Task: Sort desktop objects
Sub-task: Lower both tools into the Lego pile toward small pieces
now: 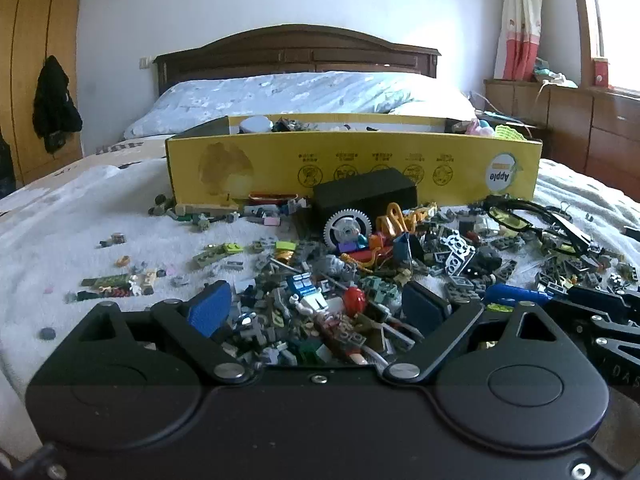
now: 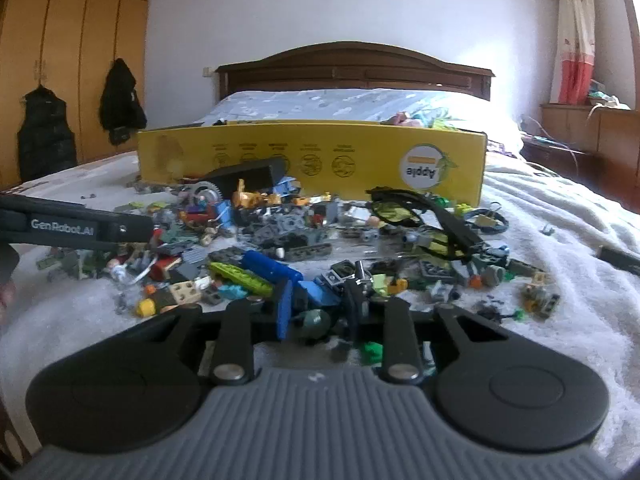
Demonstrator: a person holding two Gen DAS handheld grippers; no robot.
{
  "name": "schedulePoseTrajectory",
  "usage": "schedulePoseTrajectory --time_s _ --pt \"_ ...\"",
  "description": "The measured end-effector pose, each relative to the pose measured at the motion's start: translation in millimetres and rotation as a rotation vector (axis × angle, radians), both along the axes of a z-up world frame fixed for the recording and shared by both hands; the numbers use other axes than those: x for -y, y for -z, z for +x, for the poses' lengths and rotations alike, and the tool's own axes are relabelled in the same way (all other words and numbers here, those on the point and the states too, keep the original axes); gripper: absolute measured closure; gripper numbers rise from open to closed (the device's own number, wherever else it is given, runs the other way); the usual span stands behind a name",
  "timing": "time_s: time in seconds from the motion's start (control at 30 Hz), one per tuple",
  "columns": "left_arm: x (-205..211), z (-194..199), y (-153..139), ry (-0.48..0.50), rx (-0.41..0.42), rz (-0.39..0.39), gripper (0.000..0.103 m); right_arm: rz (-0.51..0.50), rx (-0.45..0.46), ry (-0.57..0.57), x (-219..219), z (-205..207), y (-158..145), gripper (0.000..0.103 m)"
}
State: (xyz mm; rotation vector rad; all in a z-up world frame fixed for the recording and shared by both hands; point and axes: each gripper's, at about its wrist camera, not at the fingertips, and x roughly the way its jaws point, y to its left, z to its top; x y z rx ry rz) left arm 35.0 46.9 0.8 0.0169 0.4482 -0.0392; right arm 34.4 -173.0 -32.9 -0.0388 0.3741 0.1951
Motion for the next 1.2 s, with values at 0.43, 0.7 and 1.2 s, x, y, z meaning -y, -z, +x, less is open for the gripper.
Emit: schedulePoseTrajectory --time_s 0.43,0.7,1.2 --pt "6.3 6.5 9.6 0.074 -0.032 -0.024 0.036 0.006 -0.005 -0.025 1.4 -0.6 -0.8 0.070" --pt "1.5 2.7 14.5 0.119 -0.019 -0.059 0.081 0.016 -0.005 -0.043 1.0 -2.4 -1.9 0.070" --pt "37.1 7.5 8.9 0.282 -0.034 -0.038 0.063 -0.014 0.043 -0.104 -5.0 -6.4 -15.7 0.056"
